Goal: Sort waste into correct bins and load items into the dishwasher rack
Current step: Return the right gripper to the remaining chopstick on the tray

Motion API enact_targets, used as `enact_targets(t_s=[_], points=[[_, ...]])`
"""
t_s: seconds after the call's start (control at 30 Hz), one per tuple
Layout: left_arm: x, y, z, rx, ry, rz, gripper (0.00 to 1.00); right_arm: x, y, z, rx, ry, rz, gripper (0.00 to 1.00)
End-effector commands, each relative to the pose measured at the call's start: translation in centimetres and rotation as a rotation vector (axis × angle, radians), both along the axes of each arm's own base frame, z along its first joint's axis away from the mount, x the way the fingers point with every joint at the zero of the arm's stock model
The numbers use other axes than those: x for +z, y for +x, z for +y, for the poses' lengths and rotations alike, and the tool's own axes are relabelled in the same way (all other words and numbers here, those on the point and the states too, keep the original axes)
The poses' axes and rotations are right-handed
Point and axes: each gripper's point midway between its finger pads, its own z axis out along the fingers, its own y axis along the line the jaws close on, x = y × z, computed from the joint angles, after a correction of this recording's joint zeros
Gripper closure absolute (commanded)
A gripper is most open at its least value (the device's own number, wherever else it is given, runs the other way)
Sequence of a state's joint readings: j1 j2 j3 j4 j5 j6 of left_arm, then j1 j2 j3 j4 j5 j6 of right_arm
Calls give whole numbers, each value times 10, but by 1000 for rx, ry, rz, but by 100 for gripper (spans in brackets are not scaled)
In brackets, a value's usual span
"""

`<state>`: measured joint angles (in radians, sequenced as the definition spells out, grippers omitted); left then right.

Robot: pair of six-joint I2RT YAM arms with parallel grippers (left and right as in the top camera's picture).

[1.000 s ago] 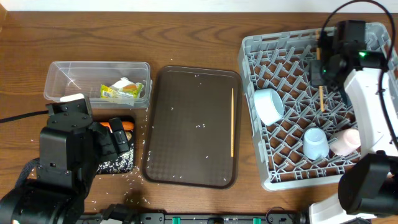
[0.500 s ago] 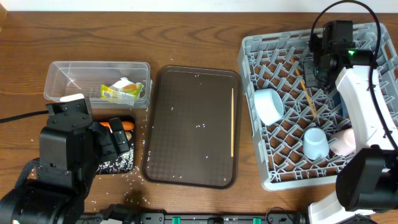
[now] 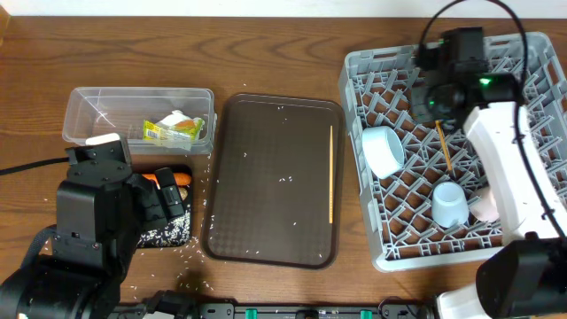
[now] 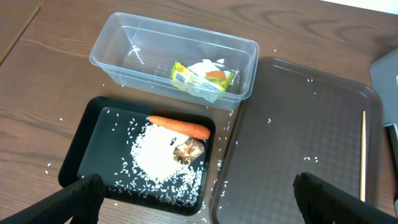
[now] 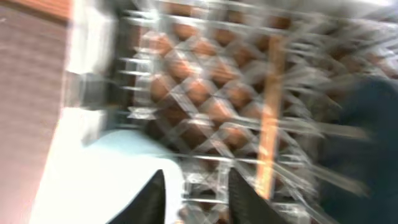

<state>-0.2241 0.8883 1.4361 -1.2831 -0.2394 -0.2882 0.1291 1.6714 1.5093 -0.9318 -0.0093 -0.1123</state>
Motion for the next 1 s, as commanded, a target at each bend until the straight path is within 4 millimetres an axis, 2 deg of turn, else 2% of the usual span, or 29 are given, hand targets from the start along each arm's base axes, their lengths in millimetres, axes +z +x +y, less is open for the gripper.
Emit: enact_targets(t_s=[0.0,0.1,0.17,0.3,0.37,0.43,0.53,0.7,0.83,0.97], points=[[2,0,3,15,2,-5,2,21,-22,70,145,183,-4,66],[2,0,3,14,2,-5,2,14,-38,103,158,202,46,64],[2,0,3,14,2,-5,2,4,-47,117,140,183,83,63],[2,0,3,14,2,-5,2,-33,-65,149,127,148,185,63],[2,0,3,14,2,-5,2,-56,-73,161,68,125,244,63],[2,0,3,15,2,-6,2,-80,-79,169,40,80,288,60],[2,0,3,15,2,-6,2,-113,-83,172,-16,5,335,60],[2,0,3,14,2,-5,2,-163,-86,160,-107,-65,432,60],[2,0,3,15,2,-5,2,-185,-91,158,-114,-52,512,61],[2,0,3,14,2,-5,2,-191,-93,156,-107,-65,528,64]])
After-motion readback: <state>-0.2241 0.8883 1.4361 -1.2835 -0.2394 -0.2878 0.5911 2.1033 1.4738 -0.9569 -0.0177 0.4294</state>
